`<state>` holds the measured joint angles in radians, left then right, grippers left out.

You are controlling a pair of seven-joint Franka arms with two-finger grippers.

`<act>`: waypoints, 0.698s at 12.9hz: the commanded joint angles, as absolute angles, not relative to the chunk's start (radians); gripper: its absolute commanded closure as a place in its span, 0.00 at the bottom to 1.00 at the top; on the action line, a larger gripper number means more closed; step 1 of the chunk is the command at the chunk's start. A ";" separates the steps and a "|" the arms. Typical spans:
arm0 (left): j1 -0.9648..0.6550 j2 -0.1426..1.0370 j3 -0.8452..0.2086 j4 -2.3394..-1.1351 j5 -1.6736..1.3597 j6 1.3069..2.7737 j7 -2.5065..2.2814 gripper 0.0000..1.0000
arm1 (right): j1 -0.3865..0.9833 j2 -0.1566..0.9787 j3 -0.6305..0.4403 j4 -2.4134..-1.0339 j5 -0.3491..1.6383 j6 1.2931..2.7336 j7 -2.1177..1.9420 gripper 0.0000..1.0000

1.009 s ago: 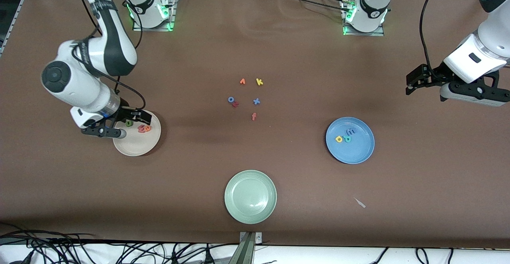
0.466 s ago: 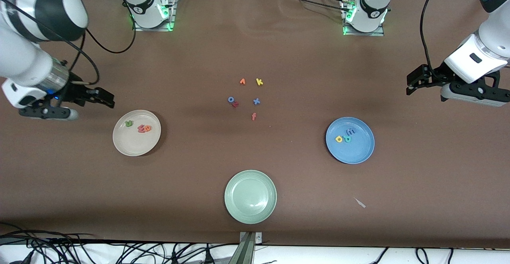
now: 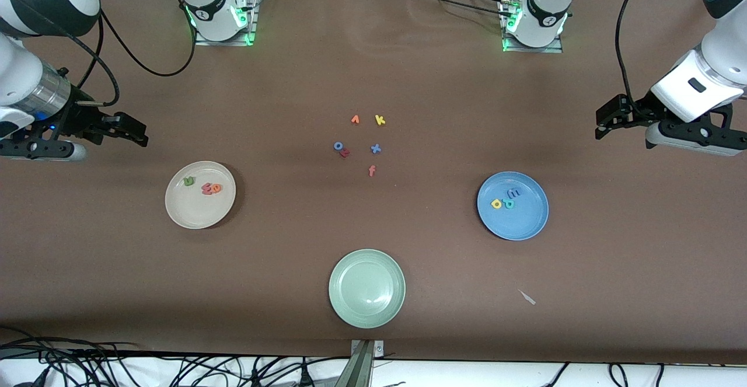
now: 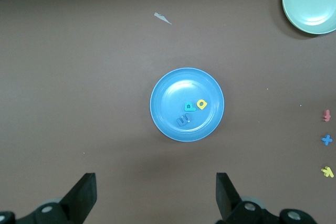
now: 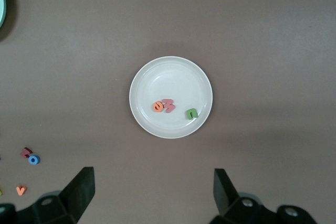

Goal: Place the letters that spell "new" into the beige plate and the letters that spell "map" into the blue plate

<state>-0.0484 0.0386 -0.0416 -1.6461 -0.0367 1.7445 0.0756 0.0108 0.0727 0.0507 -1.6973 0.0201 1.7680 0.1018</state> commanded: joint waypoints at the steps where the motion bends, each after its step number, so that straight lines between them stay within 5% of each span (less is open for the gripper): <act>1: -0.040 0.051 -0.043 -1.615 -0.063 1.720 0.078 0.00 | -0.011 0.124 0.071 -1.570 0.006 1.654 0.094 0.00; 9: -0.040 0.051 -0.043 -1.615 -0.063 1.720 0.078 0.00 | -0.017 0.126 0.061 -1.542 0.006 1.644 0.087 0.00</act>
